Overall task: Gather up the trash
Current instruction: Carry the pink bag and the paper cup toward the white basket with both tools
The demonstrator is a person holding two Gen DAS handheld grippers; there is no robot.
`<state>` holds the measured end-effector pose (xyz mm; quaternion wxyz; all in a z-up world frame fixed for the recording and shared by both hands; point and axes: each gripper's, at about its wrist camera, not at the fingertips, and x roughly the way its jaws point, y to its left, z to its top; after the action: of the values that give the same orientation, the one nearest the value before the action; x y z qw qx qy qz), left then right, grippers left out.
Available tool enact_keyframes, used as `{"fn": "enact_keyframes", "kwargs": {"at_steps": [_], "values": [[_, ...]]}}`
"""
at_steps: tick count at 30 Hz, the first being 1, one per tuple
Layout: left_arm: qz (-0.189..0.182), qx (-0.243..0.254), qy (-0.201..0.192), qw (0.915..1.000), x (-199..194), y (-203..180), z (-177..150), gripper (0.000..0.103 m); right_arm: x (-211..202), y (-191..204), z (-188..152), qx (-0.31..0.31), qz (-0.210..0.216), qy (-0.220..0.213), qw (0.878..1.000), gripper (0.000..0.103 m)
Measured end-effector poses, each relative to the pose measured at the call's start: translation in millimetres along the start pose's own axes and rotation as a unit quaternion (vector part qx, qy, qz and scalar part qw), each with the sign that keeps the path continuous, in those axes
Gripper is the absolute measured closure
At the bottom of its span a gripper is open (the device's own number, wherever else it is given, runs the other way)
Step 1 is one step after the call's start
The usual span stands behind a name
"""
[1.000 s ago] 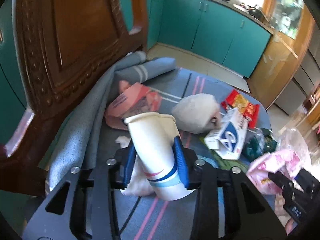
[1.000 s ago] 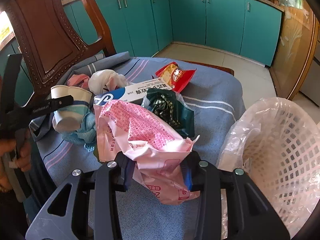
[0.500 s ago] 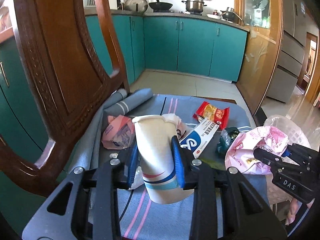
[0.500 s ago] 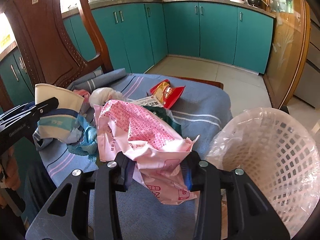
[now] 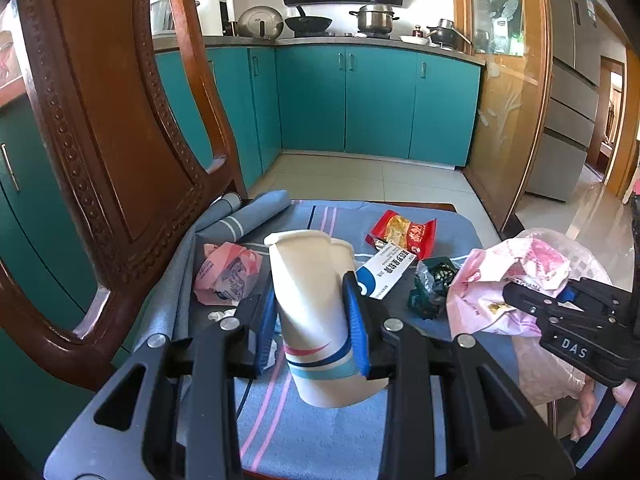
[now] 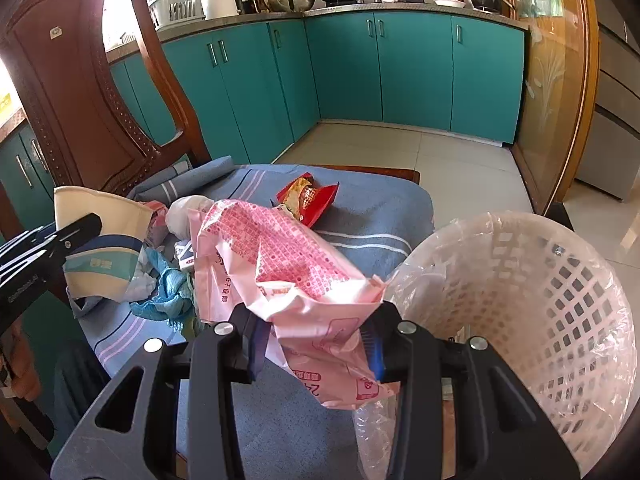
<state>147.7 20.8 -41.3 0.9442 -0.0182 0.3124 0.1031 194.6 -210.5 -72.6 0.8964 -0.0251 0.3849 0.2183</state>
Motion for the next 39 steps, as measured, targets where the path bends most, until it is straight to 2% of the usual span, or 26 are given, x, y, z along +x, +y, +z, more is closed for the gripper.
{"fn": "enact_keyframes", "kwargs": {"at_steps": [24, 35, 39], "values": [[0.001, 0.002, 0.004, 1.0000, -0.9, 3.8, -2.6, 0.070, 7.3, 11.5, -2.2, -0.022, 0.000, 0.010, 1.000, 0.063], [-0.006, -0.001, -0.006, 1.0000, -9.8, 5.0, -0.7, 0.070, -16.2, -13.3, 4.3, 0.020, -0.006, -0.035, 0.999, 0.063], [-0.008, -0.001, -0.008, 0.9999, -11.1, 3.5, -0.5, 0.070, -18.8, -22.4, 4.5, 0.035, -0.012, -0.036, 0.999, 0.063]]}}
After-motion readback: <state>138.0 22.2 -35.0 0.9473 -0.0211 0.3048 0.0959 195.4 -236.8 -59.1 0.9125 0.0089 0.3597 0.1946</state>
